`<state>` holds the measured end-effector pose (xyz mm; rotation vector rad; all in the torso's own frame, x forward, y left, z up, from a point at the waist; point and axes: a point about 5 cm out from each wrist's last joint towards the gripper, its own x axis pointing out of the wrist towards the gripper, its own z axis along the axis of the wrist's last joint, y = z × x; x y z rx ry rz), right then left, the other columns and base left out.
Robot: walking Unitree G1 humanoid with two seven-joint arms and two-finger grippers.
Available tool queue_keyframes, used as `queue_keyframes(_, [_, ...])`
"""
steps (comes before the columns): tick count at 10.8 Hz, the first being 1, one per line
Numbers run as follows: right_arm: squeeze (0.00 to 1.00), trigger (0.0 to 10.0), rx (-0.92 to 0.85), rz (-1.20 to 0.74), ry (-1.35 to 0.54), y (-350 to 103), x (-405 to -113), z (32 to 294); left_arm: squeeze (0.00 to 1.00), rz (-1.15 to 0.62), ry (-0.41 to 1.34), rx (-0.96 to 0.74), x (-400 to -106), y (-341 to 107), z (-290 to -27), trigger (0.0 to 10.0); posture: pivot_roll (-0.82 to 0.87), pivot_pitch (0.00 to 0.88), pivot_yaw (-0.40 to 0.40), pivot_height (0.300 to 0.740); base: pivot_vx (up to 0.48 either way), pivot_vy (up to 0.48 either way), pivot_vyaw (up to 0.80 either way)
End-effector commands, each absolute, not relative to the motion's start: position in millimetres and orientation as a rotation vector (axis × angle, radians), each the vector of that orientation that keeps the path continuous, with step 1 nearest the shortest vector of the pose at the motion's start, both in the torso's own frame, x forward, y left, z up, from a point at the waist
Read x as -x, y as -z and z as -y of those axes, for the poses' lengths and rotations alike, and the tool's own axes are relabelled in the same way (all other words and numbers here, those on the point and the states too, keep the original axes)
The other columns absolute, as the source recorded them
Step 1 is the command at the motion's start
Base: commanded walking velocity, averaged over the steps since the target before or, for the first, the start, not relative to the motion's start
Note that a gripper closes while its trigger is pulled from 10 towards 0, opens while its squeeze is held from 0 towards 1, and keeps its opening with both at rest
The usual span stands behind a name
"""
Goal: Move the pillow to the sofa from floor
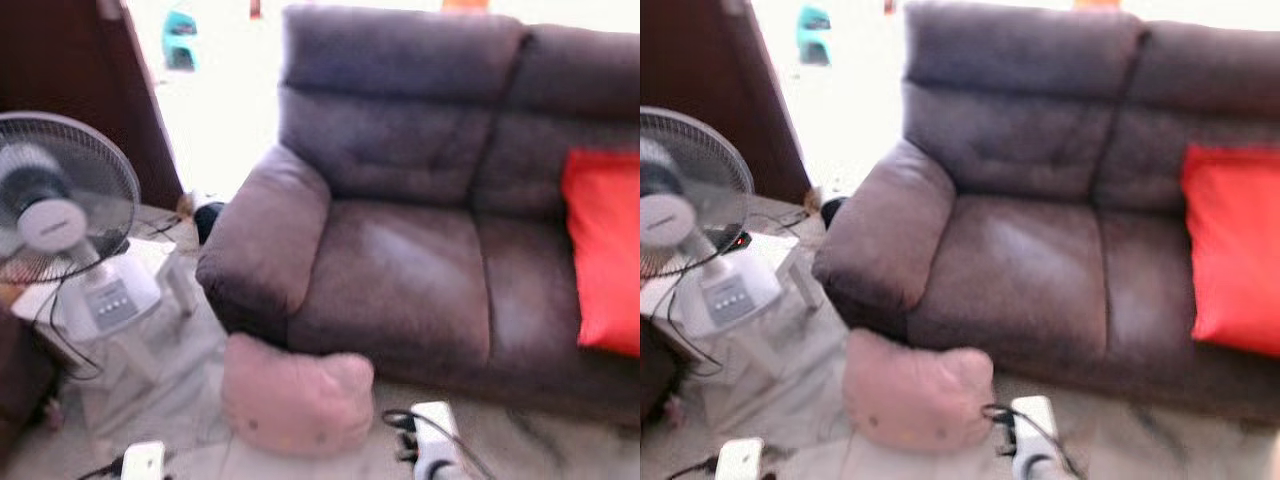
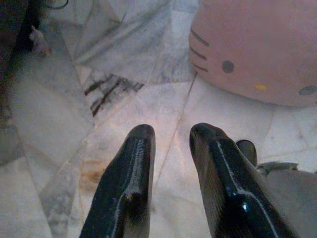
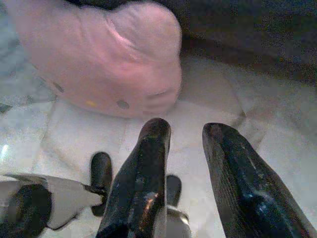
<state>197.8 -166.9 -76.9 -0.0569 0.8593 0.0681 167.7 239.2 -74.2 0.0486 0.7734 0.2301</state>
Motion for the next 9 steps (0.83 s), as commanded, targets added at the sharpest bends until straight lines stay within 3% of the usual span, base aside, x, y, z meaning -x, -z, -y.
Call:
queue_keyframes(1, [0.0,10.0,0.046,-0.866,-0.071,77.7,-197.1,163.1,0.0,-0.814,-0.245,-0.055,-159.4,77.2,-245.5,10.0,0.15,0.073,0.012,0.74,0.0,0.0,0.0])
queue_keyframes(9, [0.0,10.0,0.039,-0.871,-0.074,78.7,-195.5,161.5,0.0,-0.817,-0.237,-0.056,-158.3,77.7,-245.1,10.0,0.15,0.071,0.012,0.74,0.0,0.0,0.0])
